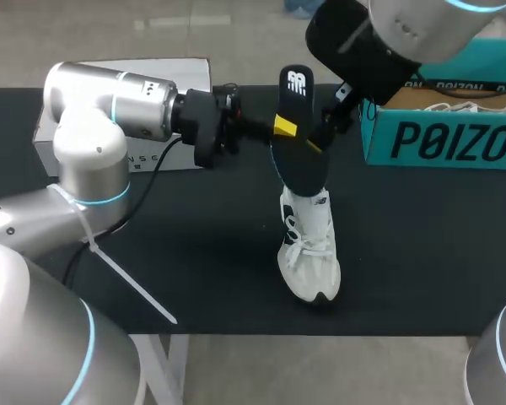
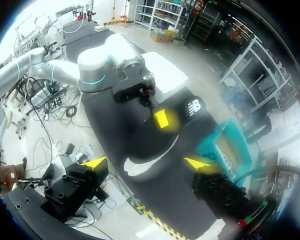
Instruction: Take the shoe out of the shoebox, open the shoe tongue, remove and reinsert the insole, then place the shoe into the shoebox
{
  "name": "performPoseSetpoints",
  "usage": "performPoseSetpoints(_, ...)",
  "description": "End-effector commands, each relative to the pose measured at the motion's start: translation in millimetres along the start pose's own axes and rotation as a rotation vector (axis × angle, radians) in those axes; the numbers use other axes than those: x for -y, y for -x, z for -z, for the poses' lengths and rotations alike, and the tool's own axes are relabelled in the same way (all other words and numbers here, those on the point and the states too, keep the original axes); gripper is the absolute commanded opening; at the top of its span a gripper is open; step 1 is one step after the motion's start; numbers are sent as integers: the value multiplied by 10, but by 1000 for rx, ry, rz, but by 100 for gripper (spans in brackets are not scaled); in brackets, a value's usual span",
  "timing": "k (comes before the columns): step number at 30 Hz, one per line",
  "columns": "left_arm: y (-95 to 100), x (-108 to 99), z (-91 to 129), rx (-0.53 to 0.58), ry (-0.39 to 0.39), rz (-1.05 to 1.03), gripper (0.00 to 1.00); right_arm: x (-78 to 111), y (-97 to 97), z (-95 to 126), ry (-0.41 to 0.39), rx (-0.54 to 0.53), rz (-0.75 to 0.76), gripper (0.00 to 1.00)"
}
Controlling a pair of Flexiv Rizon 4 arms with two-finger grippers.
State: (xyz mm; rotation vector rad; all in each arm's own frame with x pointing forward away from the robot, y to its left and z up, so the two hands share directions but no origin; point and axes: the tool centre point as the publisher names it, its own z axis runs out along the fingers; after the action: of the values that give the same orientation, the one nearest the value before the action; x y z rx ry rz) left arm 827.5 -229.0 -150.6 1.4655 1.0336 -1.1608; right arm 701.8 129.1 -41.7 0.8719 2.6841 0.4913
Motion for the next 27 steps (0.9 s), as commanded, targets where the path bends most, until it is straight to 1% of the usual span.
performPoseSetpoints(1, -37, -113, -25, -4, -13, 18, 0, -14, 7, -11, -3, -1, 0, 100)
performPoseSetpoints(3, -23, -130, -39, -14, -10, 43, 0, -14, 7, -11, -3, -1, 0, 100)
performPoseSetpoints(25, -23, -130, -39, -14, -10, 43, 0, -14, 7, -11, -3, -1, 0, 100)
performPoseSetpoints(26, -23, -130, -39, -14, -10, 43, 0, -12, 26, -23, 7, -29, -20, 100)
performPoseSetpoints(27, -23, -130, -39, -14, -10, 43, 0, 2, 65, -58, 12, -85, -49, 100)
